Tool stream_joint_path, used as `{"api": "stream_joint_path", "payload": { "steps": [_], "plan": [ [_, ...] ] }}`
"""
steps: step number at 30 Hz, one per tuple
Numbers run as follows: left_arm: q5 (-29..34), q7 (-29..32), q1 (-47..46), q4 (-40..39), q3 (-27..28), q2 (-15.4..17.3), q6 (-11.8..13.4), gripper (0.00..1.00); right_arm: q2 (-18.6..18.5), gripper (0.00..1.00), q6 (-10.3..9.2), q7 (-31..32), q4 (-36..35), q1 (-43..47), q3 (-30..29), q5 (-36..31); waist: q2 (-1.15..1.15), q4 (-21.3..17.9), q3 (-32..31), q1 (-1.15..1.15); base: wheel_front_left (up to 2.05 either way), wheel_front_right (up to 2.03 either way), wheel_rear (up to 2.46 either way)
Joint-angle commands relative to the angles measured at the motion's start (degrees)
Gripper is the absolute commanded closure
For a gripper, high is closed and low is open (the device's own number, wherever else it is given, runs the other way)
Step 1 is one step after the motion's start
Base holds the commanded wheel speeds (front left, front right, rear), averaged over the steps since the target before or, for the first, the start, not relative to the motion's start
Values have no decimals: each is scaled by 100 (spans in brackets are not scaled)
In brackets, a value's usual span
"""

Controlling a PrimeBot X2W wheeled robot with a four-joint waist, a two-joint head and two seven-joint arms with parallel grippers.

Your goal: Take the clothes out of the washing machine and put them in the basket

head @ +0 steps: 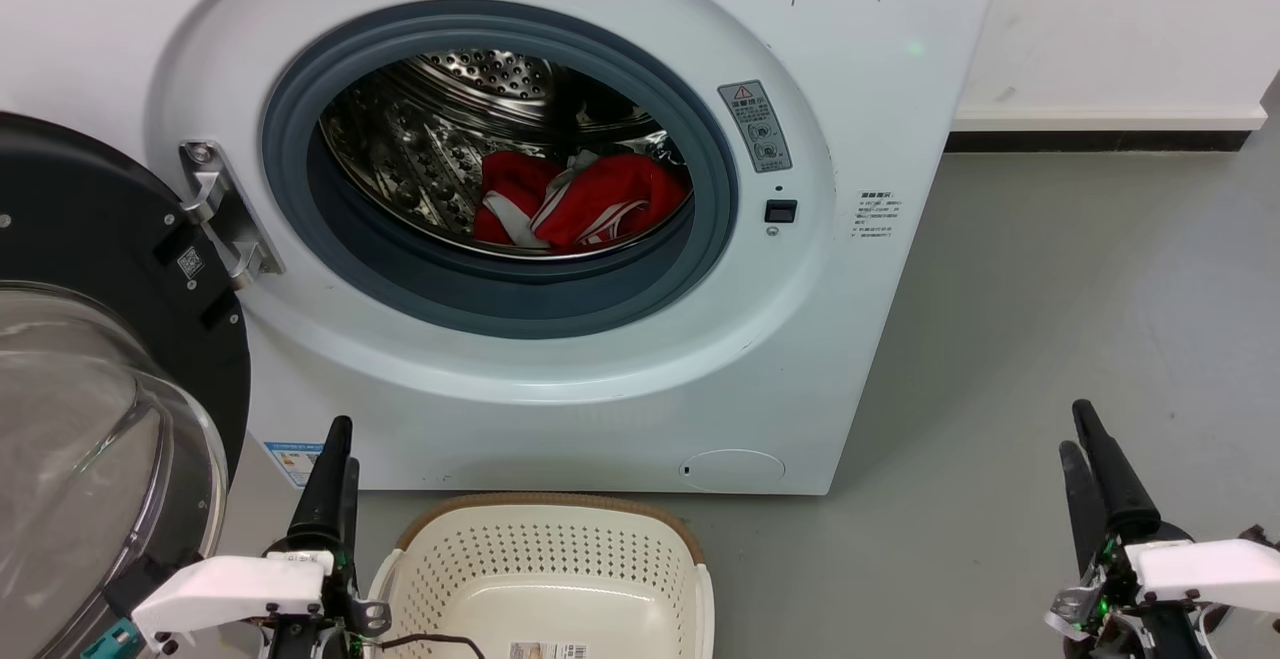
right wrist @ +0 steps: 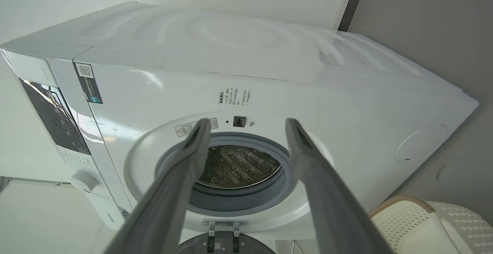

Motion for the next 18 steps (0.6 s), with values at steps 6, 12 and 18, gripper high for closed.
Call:
{"api": "stream_joint_path", "payload": {
  "steps": [6,12,18],
  "plan": [
    [849,-184,16,-367,-86,13,183,0,-6,0,0,-194,-428,43,28,-1005,0,-6,8,0,0,0,0],
    [1626,-330,96,-516,-220,13,362,0,-6,0,0,-339,-677,126,116,-1902,0,-10,13,0,0,0,0],
    [2348,-469,160,-645,-345,14,550,0,-6,0,0,-477,-889,210,221,-2732,0,-15,16,0,0,0,0]
  ]
}}
